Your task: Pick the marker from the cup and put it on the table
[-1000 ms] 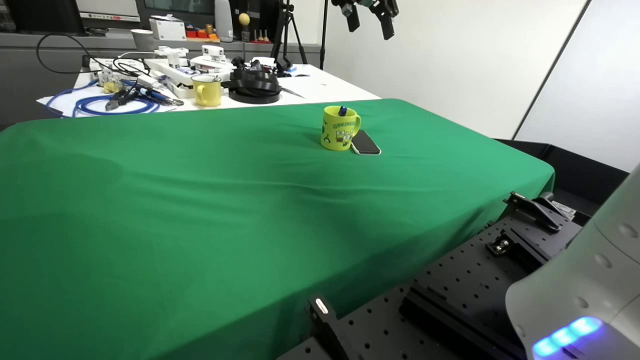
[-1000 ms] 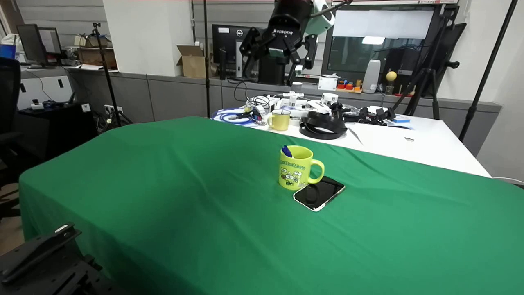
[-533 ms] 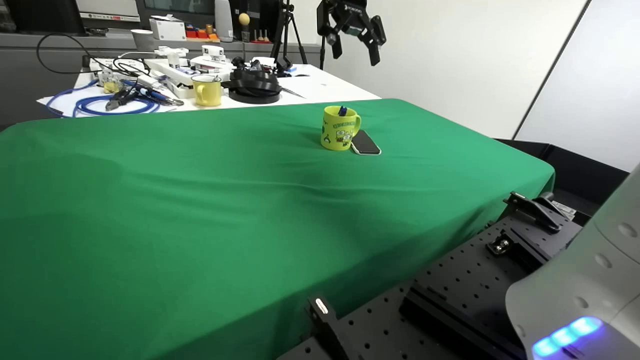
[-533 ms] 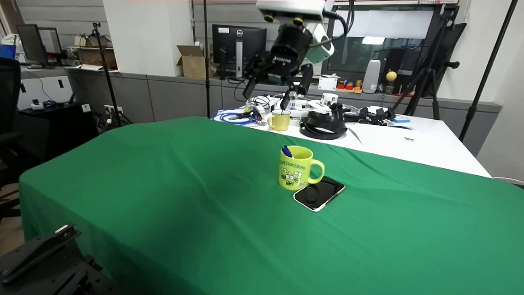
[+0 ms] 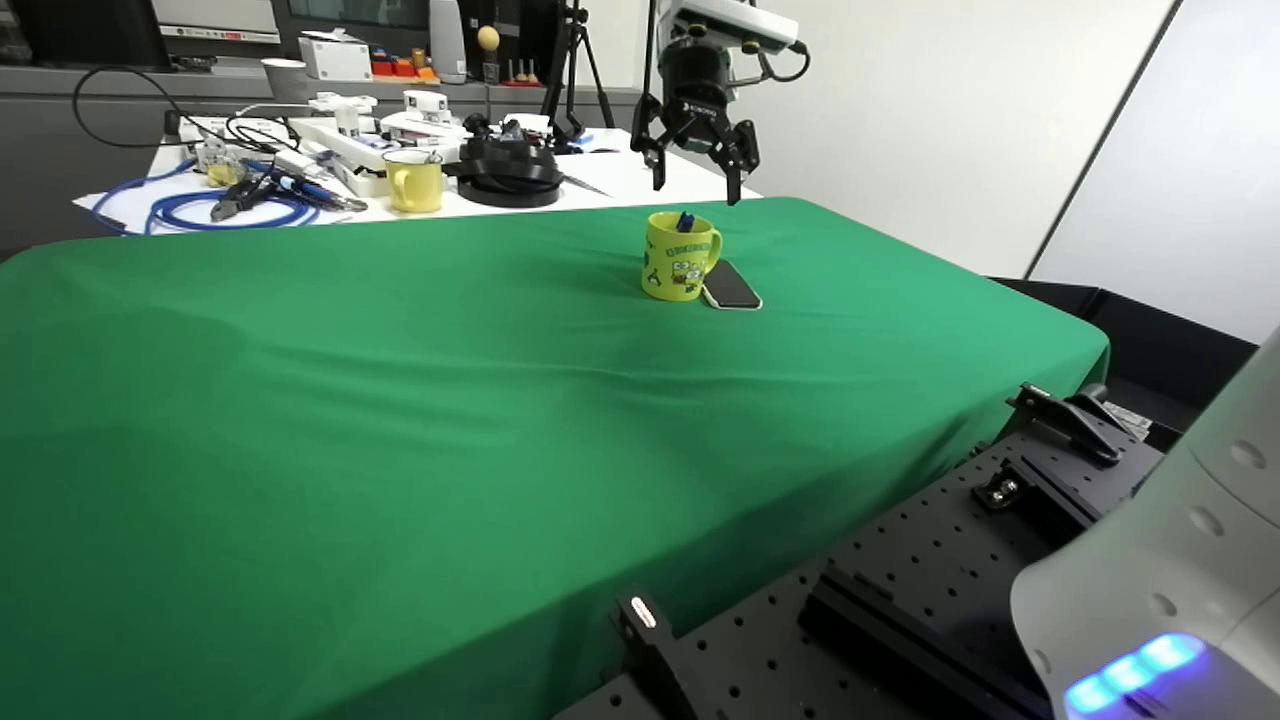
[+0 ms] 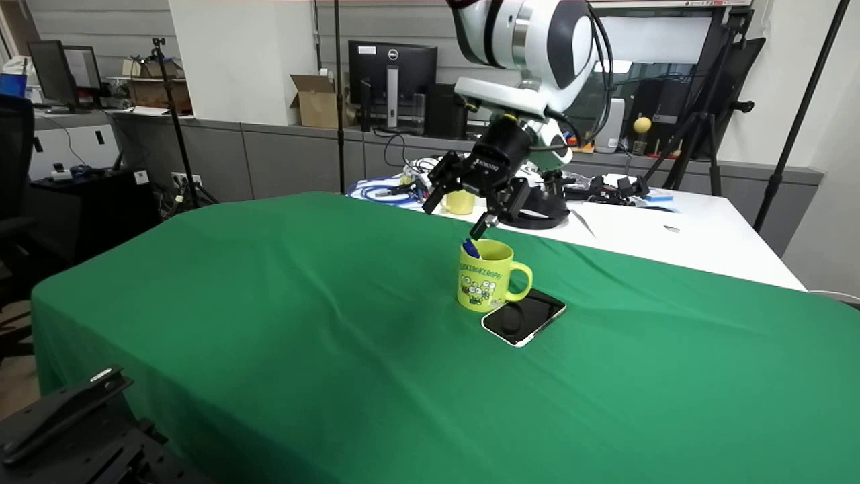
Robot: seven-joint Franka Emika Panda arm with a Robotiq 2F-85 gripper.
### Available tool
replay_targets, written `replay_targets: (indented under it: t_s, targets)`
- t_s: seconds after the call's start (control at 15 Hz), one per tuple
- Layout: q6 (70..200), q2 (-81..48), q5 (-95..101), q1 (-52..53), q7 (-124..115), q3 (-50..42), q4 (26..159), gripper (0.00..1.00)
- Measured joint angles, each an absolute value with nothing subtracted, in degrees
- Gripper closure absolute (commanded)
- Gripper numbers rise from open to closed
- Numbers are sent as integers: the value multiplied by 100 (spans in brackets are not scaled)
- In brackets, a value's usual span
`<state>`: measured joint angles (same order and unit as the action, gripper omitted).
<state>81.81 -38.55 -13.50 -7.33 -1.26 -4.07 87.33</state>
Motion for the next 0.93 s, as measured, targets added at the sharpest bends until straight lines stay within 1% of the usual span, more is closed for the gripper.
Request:
replay_targets:
  t_s: [0.33,0.73,0.8,0.87,0.93]
  targets:
    - [8304,-4194,-1472,-940,-136,-441,8437,0]
    - [8520,-4376,-1479,-925,-136,-415,8347,0]
    - [8575,-4390,-1479,-918,-136,-412,8346,25]
    - [8613,-4400,-1479,-912,-136,-411,8344,27]
    - [8648,-4407,-1477,-907,-135,-410,8343,33]
